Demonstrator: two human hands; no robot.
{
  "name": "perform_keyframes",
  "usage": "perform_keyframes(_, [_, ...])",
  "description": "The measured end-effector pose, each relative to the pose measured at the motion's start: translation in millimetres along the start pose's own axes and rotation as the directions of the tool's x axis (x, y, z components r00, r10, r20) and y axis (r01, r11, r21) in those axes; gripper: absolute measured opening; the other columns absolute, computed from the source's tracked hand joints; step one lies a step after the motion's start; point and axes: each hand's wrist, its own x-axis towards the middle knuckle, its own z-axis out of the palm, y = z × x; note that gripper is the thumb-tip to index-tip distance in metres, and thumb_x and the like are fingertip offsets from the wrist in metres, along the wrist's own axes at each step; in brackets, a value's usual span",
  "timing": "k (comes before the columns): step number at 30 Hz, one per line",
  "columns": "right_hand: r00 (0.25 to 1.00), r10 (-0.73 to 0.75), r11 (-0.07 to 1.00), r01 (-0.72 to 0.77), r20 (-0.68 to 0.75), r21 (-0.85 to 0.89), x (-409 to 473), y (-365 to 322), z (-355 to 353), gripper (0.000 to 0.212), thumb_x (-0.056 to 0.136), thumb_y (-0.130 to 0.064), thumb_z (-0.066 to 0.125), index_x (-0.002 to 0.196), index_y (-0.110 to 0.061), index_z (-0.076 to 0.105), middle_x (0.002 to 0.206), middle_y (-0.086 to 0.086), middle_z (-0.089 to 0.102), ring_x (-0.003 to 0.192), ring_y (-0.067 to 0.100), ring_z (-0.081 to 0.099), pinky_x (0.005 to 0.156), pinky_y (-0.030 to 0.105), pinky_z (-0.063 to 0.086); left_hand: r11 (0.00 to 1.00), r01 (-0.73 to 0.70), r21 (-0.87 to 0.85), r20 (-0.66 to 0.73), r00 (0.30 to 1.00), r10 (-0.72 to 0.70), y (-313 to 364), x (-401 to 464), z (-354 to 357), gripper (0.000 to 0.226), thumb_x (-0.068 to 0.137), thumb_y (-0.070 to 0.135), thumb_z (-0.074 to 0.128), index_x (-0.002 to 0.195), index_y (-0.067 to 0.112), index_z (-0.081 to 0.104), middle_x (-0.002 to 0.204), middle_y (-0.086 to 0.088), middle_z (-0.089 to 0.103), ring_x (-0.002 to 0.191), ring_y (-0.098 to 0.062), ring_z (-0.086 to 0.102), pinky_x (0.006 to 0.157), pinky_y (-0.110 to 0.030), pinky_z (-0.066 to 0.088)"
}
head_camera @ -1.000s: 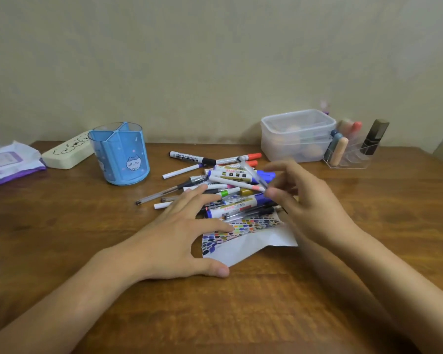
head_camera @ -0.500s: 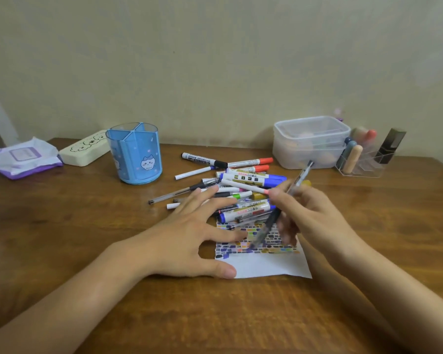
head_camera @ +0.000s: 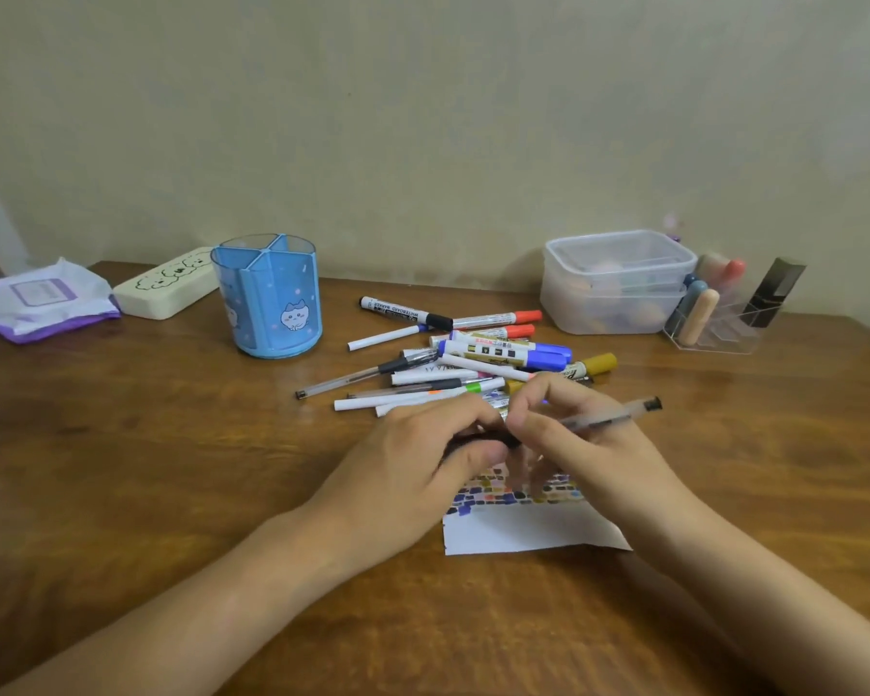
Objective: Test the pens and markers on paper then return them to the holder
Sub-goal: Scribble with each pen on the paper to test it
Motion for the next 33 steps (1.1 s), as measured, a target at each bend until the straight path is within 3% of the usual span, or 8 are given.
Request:
perform_keyframes(3, [0.998,0.052,0.998,-0.053,-0.044,-0.033,0,0,4,0.029,0.1,-0.031,0.06,0.071,-0.032,0.062,0.053,0.001,0.062,0.043,0.017,0.052,0.044,0.02,0.037,0.999,-0.02,0.037,0.045,0.999,0.018,2,-2,2,0.007,0.103,0.028,0.049,0.108,0.029,0.053,0.101,0.015,0.058,0.096,-0.006,0.055,0.077,-0.03,0.048])
perform_keyframes(7, [0.993,0.114,0.988,-0.114,-0.009,-0.107,-2,-1,7,0.053,0.103,-0.03,0.05,0.052,-0.029,0.066,0.053,0.004,0.062,0.047,0.014,0.05,0.049,0.025,0.04,0.991,-0.085,0.1,0.071,0.994,0.078,2,-5,0,0.01,0.105,0.035,0.039,0.105,0.028,0.046,0.097,0.011,0.054,0.09,-0.011,0.052,0.076,-0.037,0.044])
perform_keyframes(14, [0.98,0.188,0.973,-0.175,0.07,-0.152,-7,-13,-4,0.053,0.105,-0.025,0.043,0.059,-0.018,0.068,0.057,0.008,0.064,0.052,0.014,0.046,0.049,0.02,0.036,0.957,-0.199,0.213,0.08,0.979,0.186,-2,2,-3,0.017,0.103,0.049,0.037,0.101,0.036,0.048,0.084,0.012,0.059,0.075,-0.01,0.055,0.061,-0.034,0.045])
perform_keyframes(17, [0.944,0.31,0.937,-0.284,0.11,-0.201,2,-4,-13,0.044,0.102,-0.019,0.044,0.068,-0.005,0.069,0.06,0.01,0.068,0.045,0.015,0.055,0.047,0.024,0.044,0.993,-0.067,0.101,0.142,0.989,0.052,-4,6,-11,0.028,0.095,0.064,0.042,0.11,0.043,0.053,0.087,0.019,0.063,0.082,-0.001,0.06,0.067,-0.026,0.05])
perform_keyframes(19, [0.905,0.408,0.907,-0.387,0.119,-0.169,7,-1,-18,0.04,0.1,-0.019,0.046,0.08,-0.005,0.077,0.072,0.015,0.073,0.052,0.017,0.068,0.051,0.028,0.055,0.997,0.073,0.03,0.263,0.962,-0.078,-9,7,-18,0.032,0.087,0.063,0.055,0.116,0.049,0.053,0.085,0.038,0.058,0.08,0.015,0.058,0.068,-0.007,0.044])
perform_keyframes(23, [0.964,0.259,0.965,-0.257,0.051,-0.045,-3,-12,-24,0.031,0.102,-0.016,0.05,0.094,-0.003,0.077,0.083,0.018,0.077,0.077,0.031,0.076,0.07,0.035,0.063,0.977,0.085,0.198,0.404,0.901,-0.16,-16,5,-31,0.062,0.08,0.064,0.068,0.135,0.057,0.04,0.115,0.039,0.051,0.096,0.017,0.054,0.08,-0.008,0.047])
perform_keyframes(27, [0.973,0.186,0.968,-0.157,0.136,-0.197,-1,0,-17,0.003,0.086,-0.01,0.076,0.088,-0.011,0.078,0.079,0.004,0.077,0.074,0.015,0.073,0.066,0.025,0.057,0.927,0.006,0.375,0.411,0.895,-0.172,-15,5,-34,0.074,0.078,0.07,0.064,0.143,0.059,0.031,0.082,0.039,0.038,0.086,0.024,0.04,0.067,-0.01,0.033])
perform_keyframes(33, [0.993,0.049,0.909,-0.001,0.105,-0.417,-2,14,4,0.008,0.082,-0.013,0.074,0.077,-0.02,0.075,0.074,-0.004,0.074,0.064,0.002,0.064,0.063,0.019,0.051,0.948,0.035,0.315,0.441,0.879,-0.179,-15,7,-35,0.07,0.077,0.067,0.068,0.138,0.063,0.033,0.076,0.052,0.04,0.076,0.022,0.047,0.063,-0.011,0.031])
